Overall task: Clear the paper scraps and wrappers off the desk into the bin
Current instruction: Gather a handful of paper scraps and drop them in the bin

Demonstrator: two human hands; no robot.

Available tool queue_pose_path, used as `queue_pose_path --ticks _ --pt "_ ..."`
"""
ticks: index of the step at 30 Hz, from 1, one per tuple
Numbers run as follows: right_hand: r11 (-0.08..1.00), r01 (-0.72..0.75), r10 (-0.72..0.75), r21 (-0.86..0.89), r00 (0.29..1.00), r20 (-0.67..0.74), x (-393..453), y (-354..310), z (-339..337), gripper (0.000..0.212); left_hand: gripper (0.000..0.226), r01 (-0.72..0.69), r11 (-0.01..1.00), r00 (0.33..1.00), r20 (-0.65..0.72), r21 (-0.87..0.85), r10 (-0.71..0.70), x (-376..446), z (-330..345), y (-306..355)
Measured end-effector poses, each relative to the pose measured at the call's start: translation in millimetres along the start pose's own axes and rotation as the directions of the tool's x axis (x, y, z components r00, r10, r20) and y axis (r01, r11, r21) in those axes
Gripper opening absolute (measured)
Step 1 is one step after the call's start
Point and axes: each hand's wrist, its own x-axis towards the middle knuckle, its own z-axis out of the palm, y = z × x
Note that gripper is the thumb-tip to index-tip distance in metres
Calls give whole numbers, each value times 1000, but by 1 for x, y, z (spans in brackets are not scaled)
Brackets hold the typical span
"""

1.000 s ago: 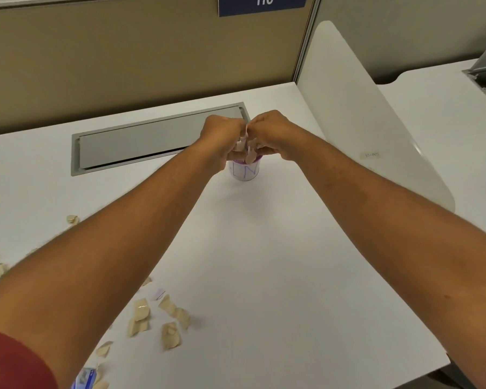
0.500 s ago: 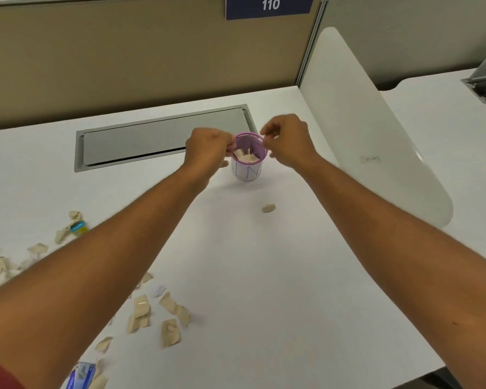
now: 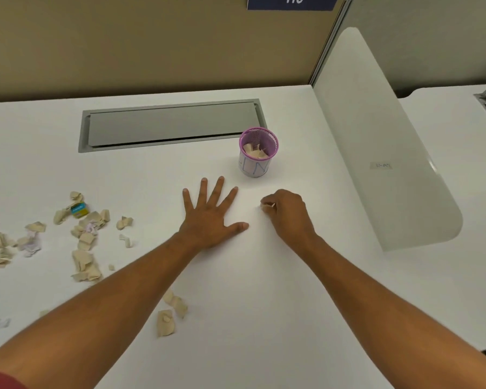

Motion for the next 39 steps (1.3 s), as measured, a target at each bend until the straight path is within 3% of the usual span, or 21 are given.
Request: queue_pose_path --ticks 4,6,13,20,23,26,28,30,34,36,39 --pt "981 152 -109 121 946 -307 29 -37 -34 12 100 -3 1000 999 -41 6 3 3 8 -4" --pt "978 152 -92 145 932 -352 53 -50 -51 11 100 -5 1000 999 -42 8 5 3 10 -5" --pt "999 9 -16 -42 988 -154 97 -54 -59 14 100 -15 1000 999 -42 -26 14 3 10 -5" --pt "996 63 -49 57 975 -219 57 -71 -57 19 82 -101 988 993 48 -120 108 -13 -23 -15" --pt "984 42 -31 173 997 -70 15 -77 -49 20 68 -124 938 992 -39 -323 117 -46 -47 -34" --pt "984 -14 -14 178 988 154 -37 -79 -27 35 45 -107 932 977 -210 -347 34 -101 -65 -66" --pt "981 -63 6 184 956 293 -75 -83 -5 50 35 -41 944 954 -294 -327 -61 -144 -72 -91" --pt "981 -96 16 170 909 417 -112 -89 20 73 35 140 932 921 -302 -334 -247 -188 -73 -117" --pt "993 -71 6 96 831 556 -161 -110 71 120 61 575 752 753 -152 -322 -640 -269 -61 -167" --pt "989 -79 2 123 846 533 -170 -125 93 121 80 704 646 674 -9 -294 -739 -300 -52 -186" --pt "967 -93 -24 238 895 446 -171 -153 120 100 96 736 599 656 114 -316 -746 -328 -36 -199"
